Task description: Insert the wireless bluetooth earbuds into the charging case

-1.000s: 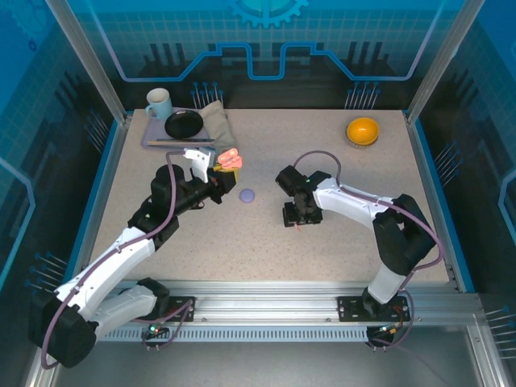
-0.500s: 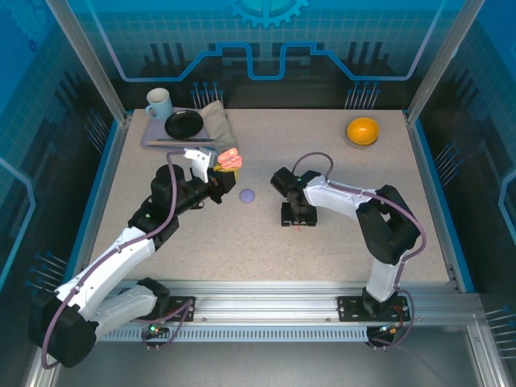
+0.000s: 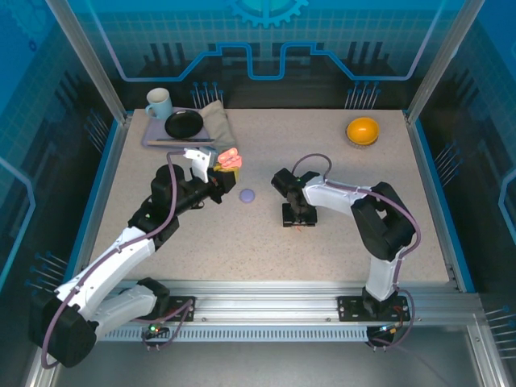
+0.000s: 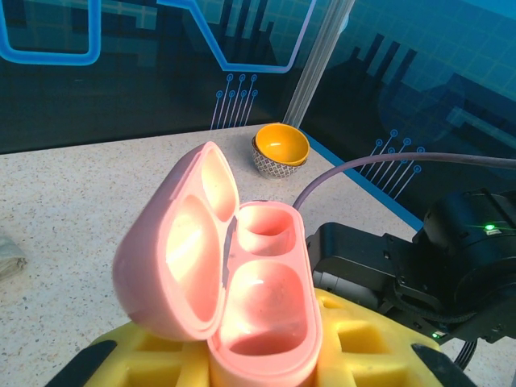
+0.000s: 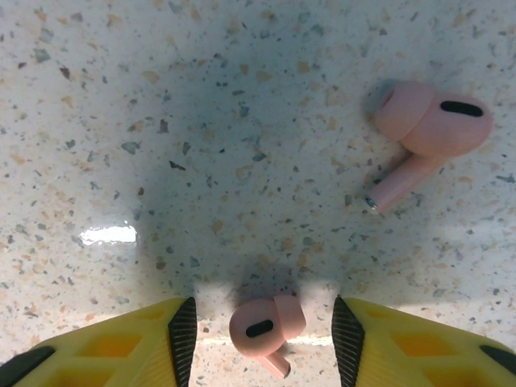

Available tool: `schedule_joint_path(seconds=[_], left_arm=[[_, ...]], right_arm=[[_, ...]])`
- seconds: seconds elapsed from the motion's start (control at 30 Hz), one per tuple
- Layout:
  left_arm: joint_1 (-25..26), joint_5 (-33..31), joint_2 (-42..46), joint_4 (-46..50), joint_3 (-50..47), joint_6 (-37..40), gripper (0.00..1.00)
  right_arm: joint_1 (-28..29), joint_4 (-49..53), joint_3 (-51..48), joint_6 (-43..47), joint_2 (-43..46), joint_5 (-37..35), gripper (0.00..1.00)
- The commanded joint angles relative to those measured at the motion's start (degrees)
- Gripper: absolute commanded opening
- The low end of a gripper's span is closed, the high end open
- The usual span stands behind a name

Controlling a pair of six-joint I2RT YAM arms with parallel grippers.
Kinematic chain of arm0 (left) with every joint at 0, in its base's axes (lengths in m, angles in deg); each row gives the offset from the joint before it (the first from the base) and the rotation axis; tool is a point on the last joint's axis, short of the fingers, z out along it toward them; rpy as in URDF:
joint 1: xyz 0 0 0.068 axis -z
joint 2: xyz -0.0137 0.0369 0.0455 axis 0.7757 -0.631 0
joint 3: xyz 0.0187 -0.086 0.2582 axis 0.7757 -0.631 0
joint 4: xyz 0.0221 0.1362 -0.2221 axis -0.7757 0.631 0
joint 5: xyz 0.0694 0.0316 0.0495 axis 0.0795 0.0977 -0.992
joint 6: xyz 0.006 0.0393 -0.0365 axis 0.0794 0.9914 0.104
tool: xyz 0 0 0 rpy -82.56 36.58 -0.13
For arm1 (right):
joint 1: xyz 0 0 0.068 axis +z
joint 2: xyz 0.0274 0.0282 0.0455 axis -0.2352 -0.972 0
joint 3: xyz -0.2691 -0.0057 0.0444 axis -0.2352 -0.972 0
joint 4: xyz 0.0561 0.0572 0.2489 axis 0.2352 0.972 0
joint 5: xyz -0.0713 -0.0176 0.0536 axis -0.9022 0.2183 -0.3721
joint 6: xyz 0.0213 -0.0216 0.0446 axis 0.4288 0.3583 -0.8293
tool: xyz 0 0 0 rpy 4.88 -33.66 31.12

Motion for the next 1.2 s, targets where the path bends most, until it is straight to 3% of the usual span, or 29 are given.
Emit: schedule_joint_path(seconds=[0.0, 0.63, 0.97, 1.17], left_arm=[[0.42, -0.32, 0.32, -2.41, 0.87, 0.64, 0.00], [0.35, -0.26, 0.02, -2.67, 0.83, 0.68, 0.00], [0.41, -0.22, -0.03, -2.72, 0.70, 0.64, 0.00], [0.35, 0.10, -0.09, -2.74, 0.72, 0.53, 0.00]], right_arm=[[-0.68, -0.63, -1.25, 0.38, -1.11, 0.94, 0.49], [-1.53, -1.60, -2.79, -0.08, -1.64, 1.31, 0.37], [-1.75, -2.21, -3.47, -0.09, -0.23, 1.48, 0.26], [-1.77, -2.39, -3.80, -0.17, 1.57, 0.96, 0.26]])
